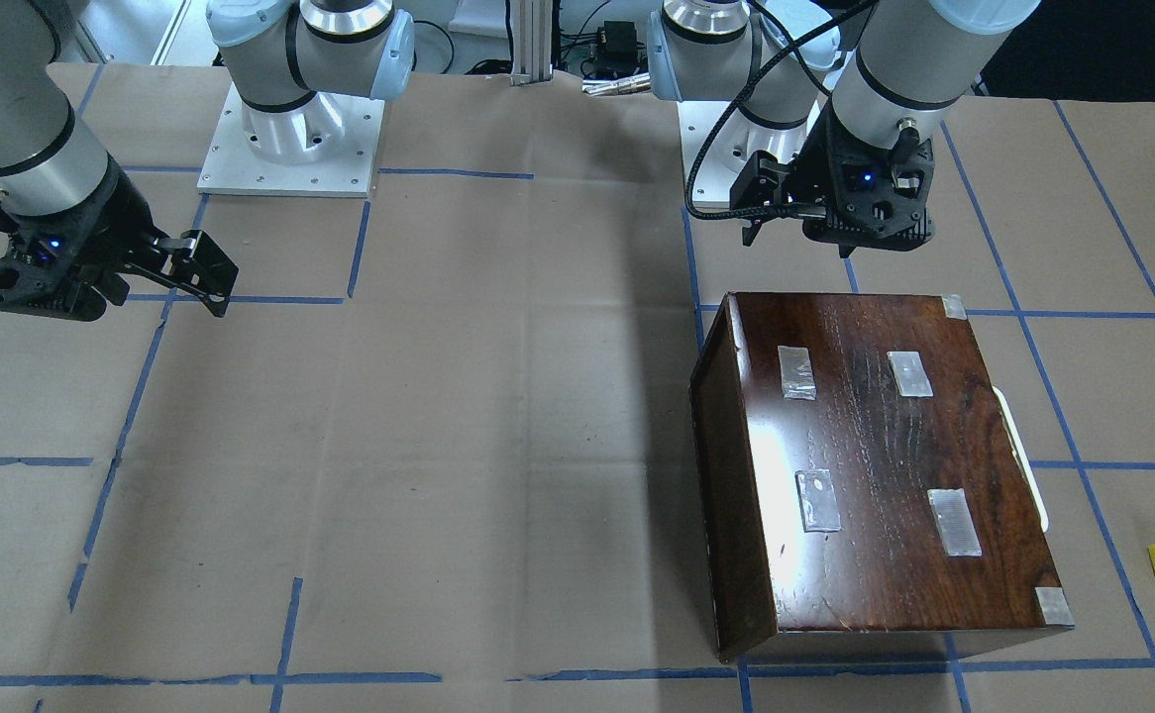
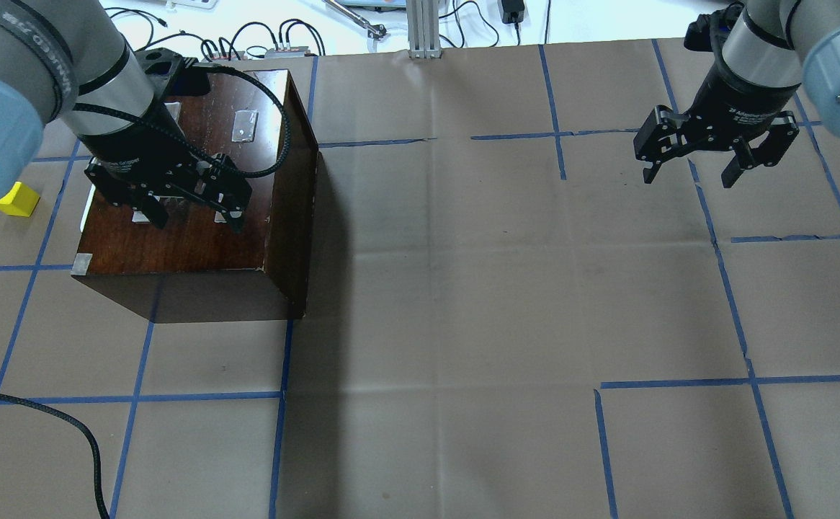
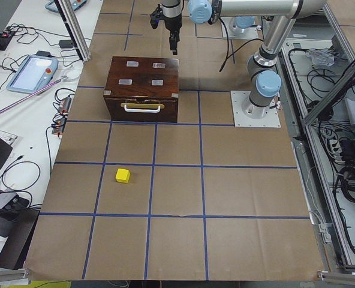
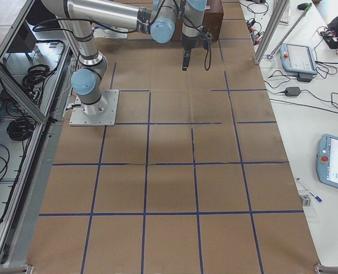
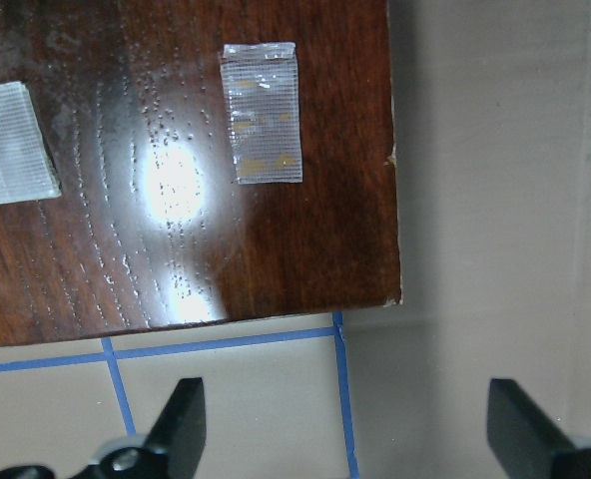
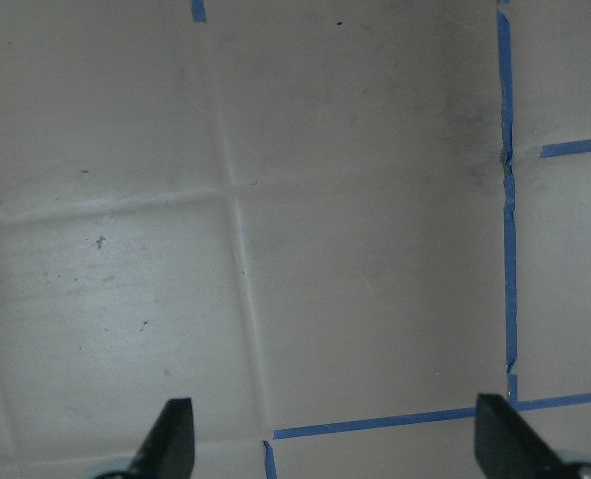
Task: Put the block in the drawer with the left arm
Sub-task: 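Move the left gripper off the cabinet top toward its drawer handle side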
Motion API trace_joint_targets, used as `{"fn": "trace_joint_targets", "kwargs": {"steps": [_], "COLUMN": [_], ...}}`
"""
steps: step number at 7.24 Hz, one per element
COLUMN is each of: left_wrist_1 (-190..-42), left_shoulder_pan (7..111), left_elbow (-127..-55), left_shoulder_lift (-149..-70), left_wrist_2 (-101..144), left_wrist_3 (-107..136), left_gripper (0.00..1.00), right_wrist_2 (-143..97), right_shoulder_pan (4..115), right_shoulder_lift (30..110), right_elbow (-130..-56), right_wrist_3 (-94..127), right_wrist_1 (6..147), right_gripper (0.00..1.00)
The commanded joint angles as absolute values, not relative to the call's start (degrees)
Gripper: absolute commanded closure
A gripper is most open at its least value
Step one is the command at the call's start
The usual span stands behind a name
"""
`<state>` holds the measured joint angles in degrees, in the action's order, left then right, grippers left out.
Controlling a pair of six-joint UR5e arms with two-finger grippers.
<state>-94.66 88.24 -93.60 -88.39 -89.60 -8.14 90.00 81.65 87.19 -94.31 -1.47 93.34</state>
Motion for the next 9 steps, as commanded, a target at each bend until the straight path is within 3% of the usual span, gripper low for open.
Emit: {"fn": "trace_joint_targets", "kwargs": {"steps": [1, 9], "left_wrist_1": [-95.0, -95.0], "left_shoulder_pan": [88.2, 88.1], "left_elbow": [-93.4, -94.0], "left_shoulder_lift": [-88.5, -86.5], "left_wrist_2": [-89.6, -89.9], "left_wrist_3": [-8.1, -8.6], "left_gripper": [0.00, 0.00], "right_wrist_2": [90.0, 90.0], "right_shoulder_pan": [81.7, 81.7], "right_shoulder_lift": [87.2, 87.2], "right_elbow": [-94.3, -94.3], "right_wrist_3": [-1.4, -1.5], "right_wrist_1": [93.3, 93.3], "right_gripper": [0.00, 0.00]}}
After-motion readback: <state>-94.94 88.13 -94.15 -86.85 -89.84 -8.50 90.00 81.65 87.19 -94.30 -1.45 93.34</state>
